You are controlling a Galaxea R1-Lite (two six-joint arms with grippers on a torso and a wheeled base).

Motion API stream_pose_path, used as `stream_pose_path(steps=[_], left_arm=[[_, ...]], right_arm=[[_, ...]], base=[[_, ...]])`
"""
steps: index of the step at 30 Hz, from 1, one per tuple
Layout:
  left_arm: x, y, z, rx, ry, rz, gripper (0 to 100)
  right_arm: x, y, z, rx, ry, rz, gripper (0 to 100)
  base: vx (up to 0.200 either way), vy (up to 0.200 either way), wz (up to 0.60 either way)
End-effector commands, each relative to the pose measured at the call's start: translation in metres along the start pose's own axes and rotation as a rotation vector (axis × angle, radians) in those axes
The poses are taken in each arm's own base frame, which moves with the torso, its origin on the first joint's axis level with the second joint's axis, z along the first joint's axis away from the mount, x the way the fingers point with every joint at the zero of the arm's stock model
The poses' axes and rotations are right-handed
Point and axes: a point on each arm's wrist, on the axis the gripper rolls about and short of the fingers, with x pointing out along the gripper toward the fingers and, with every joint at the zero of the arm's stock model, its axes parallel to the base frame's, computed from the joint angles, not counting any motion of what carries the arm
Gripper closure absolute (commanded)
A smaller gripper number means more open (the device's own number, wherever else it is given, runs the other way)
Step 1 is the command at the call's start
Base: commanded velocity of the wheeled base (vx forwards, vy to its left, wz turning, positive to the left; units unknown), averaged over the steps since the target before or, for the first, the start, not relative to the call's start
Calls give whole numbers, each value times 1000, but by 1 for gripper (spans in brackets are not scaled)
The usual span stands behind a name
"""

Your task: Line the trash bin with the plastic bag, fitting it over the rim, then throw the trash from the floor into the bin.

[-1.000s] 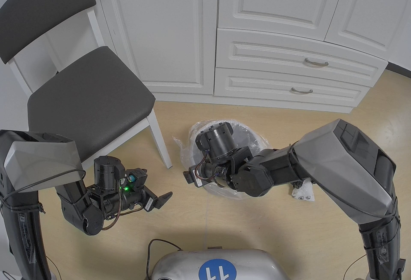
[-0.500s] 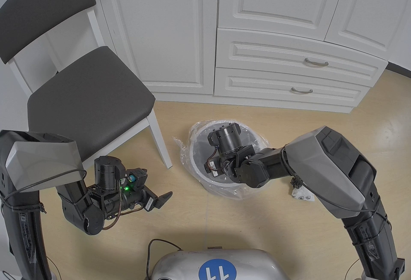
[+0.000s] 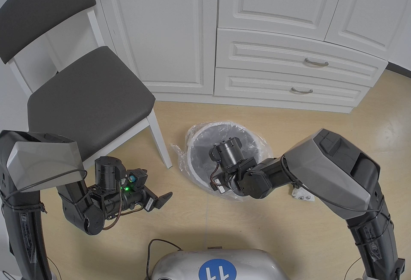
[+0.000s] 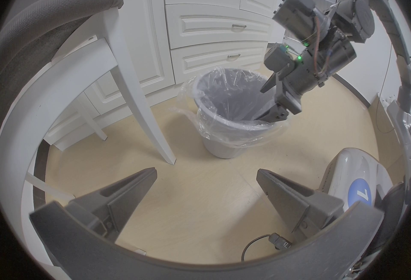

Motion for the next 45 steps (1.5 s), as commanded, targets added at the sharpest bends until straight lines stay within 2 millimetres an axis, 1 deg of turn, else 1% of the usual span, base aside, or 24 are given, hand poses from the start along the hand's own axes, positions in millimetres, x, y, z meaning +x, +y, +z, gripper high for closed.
stream_pose_path(steps=[1,4,6,8,11,14,15,16,17,21,24,27,29,30,32,33,34,37,38,39,42,43,44,45], left_arm=[[0,0,0,0,1,0,0],[0,0,0,0,0,1,0],[0,0,0,0,0,1,0],[0,0,0,0,0,1,0],[0,0,0,0,0,1,0],[-1,0,1,1,-5,2,0],[-1,0,1,1,-5,2,0],[-1,0,1,1,-5,2,0],[-1,1,2,1,-6,3,0],[0,1,1,1,-5,2,0],[3,5,3,-2,-16,16,0],[3,11,2,-9,-18,31,0],[3,11,2,-9,-18,31,0],[3,10,1,-9,-17,31,0],[4,10,1,-9,-14,28,0],[4,10,1,-9,-14,28,0],[5,9,-1,-10,-9,26,0],[5,9,-1,-10,-10,27,0],[5,9,-1,-10,-10,27,0],[5,9,-1,-10,-10,27,0],[5,10,-1,-10,-11,29,0],[5,10,-1,-10,-11,29,0],[5,9,-1,-10,-10,27,0],[5,9,-1,-10,-10,27,0]], right_arm=[[-22,-5,6,-16,-11,9,0],[-33,-8,9,-29,-17,12,0],[-35,-9,8,-32,-14,12,0],[-43,-12,10,-43,-21,15,0],[-47,-14,14,-35,-35,14,0],[-45,-28,29,10,-76,-14,0],[-43,-37,35,30,-89,-33,0],[-43,-37,35,30,-89,-33,0],[-41,-47,40,51,-99,-67,0],[-36,-61,42,82,-98,-114,0],[-28,-69,35,93,-75,-133,0],[-14,-72,26,109,-53,-147,0],[-14,-72,26,109,-53,-147,0],[3,-73,17,130,-61,-160,0],[18,-73,10,147,-79,-170,0],[18,-73,10,147,-79,-170,0],[32,-70,8,167,-115,-175,0],[51,-63,8,191,-165,-172,0],[52,-63,8,193,-167,-174,0],[62,-61,9,202,-183,-177,0],[76,-57,13,224,-223,-176,0],[76,-57,13,224,-225,-174,0],[84,-54,16,251,-256,-173,0],[88,-53,17,265,-271,-173,0]], base=[[0,0,0],[0,0,0],[0,0,0],[0,0,0],[0,0,0],[0,0,0],[0,0,0],[0,0,0],[0,0,0],[0,0,0],[0,0,0],[0,0,0],[0,0,0],[0,0,0],[0,0,0],[0,0,0],[0,0,0],[0,0,0],[0,0,0],[0,0,0],[0,0,0],[0,0,0],[0,0,0],[0,0,0]])
